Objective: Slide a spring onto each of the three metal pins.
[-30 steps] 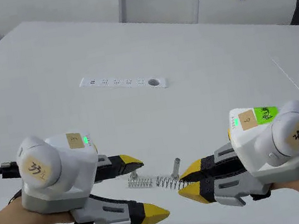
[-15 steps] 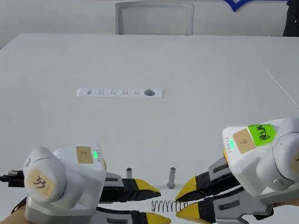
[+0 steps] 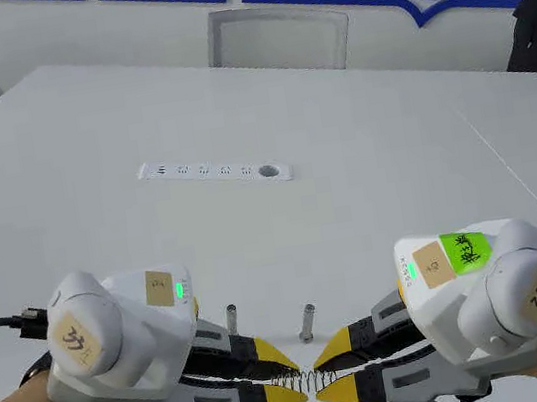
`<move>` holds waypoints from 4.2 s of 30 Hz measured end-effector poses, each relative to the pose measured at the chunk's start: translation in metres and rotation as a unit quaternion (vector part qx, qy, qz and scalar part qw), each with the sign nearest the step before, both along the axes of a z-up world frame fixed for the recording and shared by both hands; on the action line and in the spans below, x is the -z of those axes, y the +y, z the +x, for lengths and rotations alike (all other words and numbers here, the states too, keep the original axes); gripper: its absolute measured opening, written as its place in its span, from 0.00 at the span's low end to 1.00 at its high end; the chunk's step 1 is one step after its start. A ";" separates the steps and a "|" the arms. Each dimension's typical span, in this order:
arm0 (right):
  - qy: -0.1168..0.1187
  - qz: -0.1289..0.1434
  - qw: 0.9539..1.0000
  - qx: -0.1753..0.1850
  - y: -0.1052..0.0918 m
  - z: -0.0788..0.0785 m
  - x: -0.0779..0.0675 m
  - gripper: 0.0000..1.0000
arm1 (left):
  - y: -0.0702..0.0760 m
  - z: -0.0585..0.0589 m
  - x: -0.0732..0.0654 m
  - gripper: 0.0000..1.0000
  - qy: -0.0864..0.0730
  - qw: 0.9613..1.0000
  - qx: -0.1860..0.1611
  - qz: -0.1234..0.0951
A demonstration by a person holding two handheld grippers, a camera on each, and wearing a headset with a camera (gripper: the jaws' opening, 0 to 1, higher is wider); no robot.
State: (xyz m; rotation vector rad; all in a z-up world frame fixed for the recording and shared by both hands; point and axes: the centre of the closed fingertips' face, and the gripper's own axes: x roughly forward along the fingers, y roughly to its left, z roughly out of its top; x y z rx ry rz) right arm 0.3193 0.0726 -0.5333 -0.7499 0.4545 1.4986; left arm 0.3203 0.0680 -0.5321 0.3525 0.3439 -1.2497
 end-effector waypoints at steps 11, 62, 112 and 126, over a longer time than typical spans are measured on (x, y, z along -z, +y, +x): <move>0.008 0.000 1.000 -0.005 -0.004 0.001 0.004 0.18 | -0.001 0.000 -0.008 0.10 0.011 1.000 0.003 -0.023; 0.117 0.136 0.983 0.047 0.035 0.000 -0.045 0.12 | 0.000 0.006 -0.004 0.10 0.011 1.000 -0.005 -0.016; 0.049 0.144 0.974 0.170 0.004 0.106 -0.043 0.11 | 0.072 0.030 -0.001 0.48 0.053 0.989 -0.130 -0.052; 0.077 0.114 0.963 0.230 0.004 0.137 0.016 0.11 | 0.102 0.040 0.014 0.77 0.066 0.979 -0.189 -0.045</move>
